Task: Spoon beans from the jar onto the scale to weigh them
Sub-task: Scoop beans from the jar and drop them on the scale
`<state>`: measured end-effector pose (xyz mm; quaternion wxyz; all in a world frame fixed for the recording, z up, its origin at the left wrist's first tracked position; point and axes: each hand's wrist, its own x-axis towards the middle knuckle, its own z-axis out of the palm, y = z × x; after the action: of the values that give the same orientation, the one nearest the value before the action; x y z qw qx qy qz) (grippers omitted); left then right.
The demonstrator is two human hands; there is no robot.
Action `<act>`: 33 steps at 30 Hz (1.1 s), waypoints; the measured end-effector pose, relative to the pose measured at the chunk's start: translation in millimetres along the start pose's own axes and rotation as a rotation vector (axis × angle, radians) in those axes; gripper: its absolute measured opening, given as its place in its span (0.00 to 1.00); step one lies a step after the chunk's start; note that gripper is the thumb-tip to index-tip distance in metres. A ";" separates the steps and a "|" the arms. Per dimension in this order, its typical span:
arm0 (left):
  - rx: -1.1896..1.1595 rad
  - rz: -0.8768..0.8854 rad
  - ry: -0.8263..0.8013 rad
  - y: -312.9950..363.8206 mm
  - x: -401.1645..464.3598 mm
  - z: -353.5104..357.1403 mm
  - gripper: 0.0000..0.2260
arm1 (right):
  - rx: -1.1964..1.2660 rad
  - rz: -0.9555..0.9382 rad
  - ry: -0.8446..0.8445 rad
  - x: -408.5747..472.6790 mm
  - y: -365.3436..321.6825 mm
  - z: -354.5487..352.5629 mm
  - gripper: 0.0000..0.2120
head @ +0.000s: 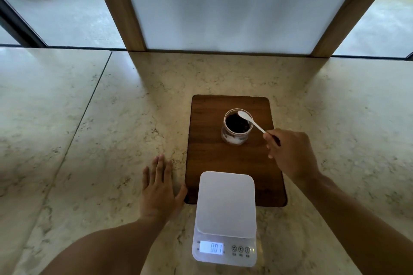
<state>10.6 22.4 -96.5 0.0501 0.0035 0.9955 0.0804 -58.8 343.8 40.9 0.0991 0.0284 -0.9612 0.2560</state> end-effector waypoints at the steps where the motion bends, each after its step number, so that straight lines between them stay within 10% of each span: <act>1: 0.002 0.001 0.001 -0.5 0.4 -0.5 0.38 | -0.033 -0.016 0.005 2.5 -1.8 0.7 0.08; 13: -0.028 0.013 0.002 1.6 1.2 -4.3 0.39 | -0.279 0.040 -0.018 22.4 -22.5 10.3 0.11; 33: -0.040 0.016 0.043 1.7 -0.2 -4.6 0.39 | -0.006 0.431 -0.147 52.7 -18.4 23.0 0.13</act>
<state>10.3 23.3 -91.7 0.0280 0.0086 0.9945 0.1007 -112.6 316.1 41.1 -0.0282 -0.1592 -0.9504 0.2656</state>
